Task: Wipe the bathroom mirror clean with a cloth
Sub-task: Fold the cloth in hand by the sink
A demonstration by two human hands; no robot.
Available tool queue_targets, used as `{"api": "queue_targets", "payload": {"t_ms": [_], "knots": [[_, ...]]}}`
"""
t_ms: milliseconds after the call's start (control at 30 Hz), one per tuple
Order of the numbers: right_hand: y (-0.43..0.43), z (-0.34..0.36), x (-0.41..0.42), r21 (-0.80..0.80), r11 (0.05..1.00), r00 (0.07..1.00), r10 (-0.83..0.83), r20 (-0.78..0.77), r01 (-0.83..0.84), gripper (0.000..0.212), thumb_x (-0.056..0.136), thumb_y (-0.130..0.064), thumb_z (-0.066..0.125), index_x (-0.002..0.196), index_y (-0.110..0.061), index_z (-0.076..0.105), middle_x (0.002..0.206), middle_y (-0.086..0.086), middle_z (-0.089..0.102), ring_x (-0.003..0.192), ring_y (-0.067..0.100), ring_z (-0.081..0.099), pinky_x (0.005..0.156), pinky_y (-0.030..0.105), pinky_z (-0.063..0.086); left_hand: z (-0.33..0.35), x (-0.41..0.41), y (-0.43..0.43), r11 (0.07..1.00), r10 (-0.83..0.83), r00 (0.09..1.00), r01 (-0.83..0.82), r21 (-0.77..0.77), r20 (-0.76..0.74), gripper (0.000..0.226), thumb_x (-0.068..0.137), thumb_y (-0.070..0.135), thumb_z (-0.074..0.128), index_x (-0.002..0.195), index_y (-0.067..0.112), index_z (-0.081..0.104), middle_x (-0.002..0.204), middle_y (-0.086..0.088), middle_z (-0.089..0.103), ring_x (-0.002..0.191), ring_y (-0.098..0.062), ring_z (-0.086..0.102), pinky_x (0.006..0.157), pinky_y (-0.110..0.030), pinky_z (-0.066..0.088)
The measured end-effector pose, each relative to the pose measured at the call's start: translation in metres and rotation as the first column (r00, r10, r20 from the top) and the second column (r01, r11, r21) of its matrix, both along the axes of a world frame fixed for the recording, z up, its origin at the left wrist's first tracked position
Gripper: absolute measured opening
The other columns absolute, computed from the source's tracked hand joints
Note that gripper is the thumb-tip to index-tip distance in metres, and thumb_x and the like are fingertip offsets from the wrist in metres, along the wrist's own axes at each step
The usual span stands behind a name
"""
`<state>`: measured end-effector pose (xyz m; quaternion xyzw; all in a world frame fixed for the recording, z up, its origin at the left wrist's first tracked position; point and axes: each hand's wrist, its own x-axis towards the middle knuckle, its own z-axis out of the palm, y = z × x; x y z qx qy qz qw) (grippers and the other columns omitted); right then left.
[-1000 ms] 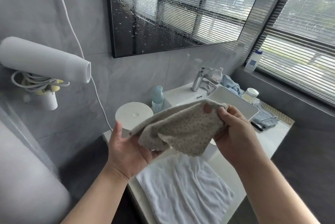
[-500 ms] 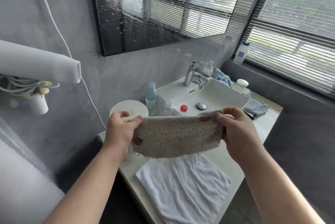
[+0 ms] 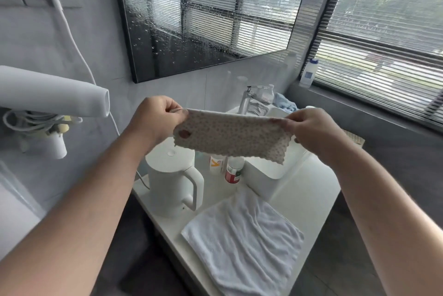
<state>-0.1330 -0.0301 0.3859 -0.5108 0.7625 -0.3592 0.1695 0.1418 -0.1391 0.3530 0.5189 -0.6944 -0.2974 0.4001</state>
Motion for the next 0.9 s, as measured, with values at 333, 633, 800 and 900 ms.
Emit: {"api": "queue_targets", "payload": {"t_ms": [333, 633, 800, 900], "knots": [[-0.01, 0.011, 0.003, -0.119, 0.992, 0.991, -0.031, 0.132, 0.047, 0.006, 0.09, -0.018, 0.072, 0.085, -0.019, 0.075, 0.078, 0.006, 0.062, 0.073, 0.02, 0.048, 0.068, 0.032, 0.041, 0.021, -0.002, -0.011, 0.966, -0.008, 0.973, 0.067, 0.251, -0.23, 0.014, 0.083, -0.004, 0.069, 0.081, 0.009, 0.066, 0.079, -0.01, 0.067, 0.07, -0.019, 0.066, 0.066, -0.027, 0.059], [-0.013, 0.004, 0.001, -0.165, 0.984, 0.99, -0.085, -0.111, 0.066, 0.008, 0.09, -0.014, 0.068, 0.09, -0.015, 0.077, 0.081, 0.007, 0.07, 0.069, 0.019, 0.058, 0.063, 0.028, 0.045, 0.012, -0.002, -0.012, 0.974, 0.076, 0.99, -0.049, -0.219, 0.119, 0.006, 0.086, 0.012, 0.07, 0.082, 0.012, 0.075, 0.068, 0.002, 0.066, 0.06, -0.011, 0.057, 0.057, -0.022, 0.042], [-0.016, 0.009, -0.001, -0.091, 0.991, 0.993, -0.091, 0.076, 0.098, 0.01, 0.089, -0.013, 0.066, 0.08, -0.011, 0.071, 0.073, 0.002, 0.063, 0.069, 0.015, 0.052, 0.064, 0.03, 0.043, 0.02, -0.005, -0.016, 0.977, -0.012, 0.986, 0.047, 0.209, -0.166, 0.015, 0.096, 0.015, 0.052, 0.084, 0.012, 0.062, 0.078, -0.005, 0.06, 0.068, -0.018, 0.054, 0.064, -0.029, 0.046], [-0.018, 0.007, 0.002, -0.107, 0.991, 0.771, 0.003, 0.636, 0.084, 0.014, 0.097, -0.005, 0.058, 0.085, -0.008, 0.065, 0.075, 0.001, 0.062, 0.072, 0.016, 0.059, 0.067, 0.033, 0.055, 0.019, -0.003, -0.016, 0.859, -0.007, 0.866, 0.262, 0.441, -0.501, 0.015, 0.098, 0.015, 0.047, 0.092, 0.01, 0.06, 0.075, -0.007, 0.057, 0.063, -0.019, 0.055, 0.051, -0.025, 0.049]]}}
